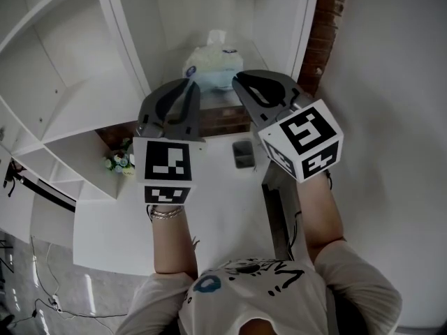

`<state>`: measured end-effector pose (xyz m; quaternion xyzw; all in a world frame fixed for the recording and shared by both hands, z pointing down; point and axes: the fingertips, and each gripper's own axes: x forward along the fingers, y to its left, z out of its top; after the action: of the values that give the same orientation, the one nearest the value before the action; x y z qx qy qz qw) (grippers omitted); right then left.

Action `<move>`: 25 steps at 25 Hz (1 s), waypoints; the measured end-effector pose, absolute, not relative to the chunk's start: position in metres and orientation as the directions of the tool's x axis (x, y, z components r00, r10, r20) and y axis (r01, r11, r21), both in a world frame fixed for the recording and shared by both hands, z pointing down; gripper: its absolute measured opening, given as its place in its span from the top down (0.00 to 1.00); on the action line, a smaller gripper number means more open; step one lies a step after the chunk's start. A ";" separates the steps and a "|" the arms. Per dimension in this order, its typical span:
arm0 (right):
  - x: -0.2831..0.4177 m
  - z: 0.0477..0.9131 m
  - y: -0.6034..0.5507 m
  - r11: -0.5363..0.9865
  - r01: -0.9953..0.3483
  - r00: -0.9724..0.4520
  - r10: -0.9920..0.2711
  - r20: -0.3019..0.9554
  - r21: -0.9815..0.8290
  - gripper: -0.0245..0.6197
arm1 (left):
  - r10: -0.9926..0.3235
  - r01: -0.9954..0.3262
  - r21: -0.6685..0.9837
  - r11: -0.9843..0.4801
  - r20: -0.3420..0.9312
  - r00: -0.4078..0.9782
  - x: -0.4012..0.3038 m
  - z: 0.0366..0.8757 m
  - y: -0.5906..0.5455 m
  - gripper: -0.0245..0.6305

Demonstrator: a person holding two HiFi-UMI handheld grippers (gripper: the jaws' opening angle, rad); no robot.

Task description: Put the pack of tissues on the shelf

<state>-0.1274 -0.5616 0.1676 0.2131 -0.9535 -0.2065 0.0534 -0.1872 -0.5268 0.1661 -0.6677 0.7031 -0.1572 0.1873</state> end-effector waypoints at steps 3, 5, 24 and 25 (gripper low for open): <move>-0.133 0.178 -0.571 0.830 -0.390 -0.894 -0.445 0.051 0.398 0.90 | -0.998 -0.878 -0.477 0.045 0.011 -0.057 -0.193 0.180 -0.537 0.90; -0.134 0.182 -0.576 0.836 -0.398 -0.890 -0.452 0.065 0.378 0.90 | -0.997 -0.876 -0.480 0.050 0.030 -0.073 -0.196 0.185 -0.541 0.91; -0.129 0.193 -0.553 0.868 -0.374 -0.912 -0.408 0.040 0.326 0.90 | -0.998 -0.920 -0.388 -0.050 -0.019 0.062 -0.185 0.192 -0.518 0.91; -0.128 0.196 -0.551 0.871 -0.369 -0.914 -0.403 0.043 0.324 0.90 | -0.997 -0.924 -0.378 -0.062 -0.016 0.073 -0.184 0.194 -0.517 0.91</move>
<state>-0.1284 -0.5510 0.1957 0.1999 -0.9657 -0.1565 0.0545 -0.1841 -0.5166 0.1944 -0.7177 0.6691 -0.1254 0.1467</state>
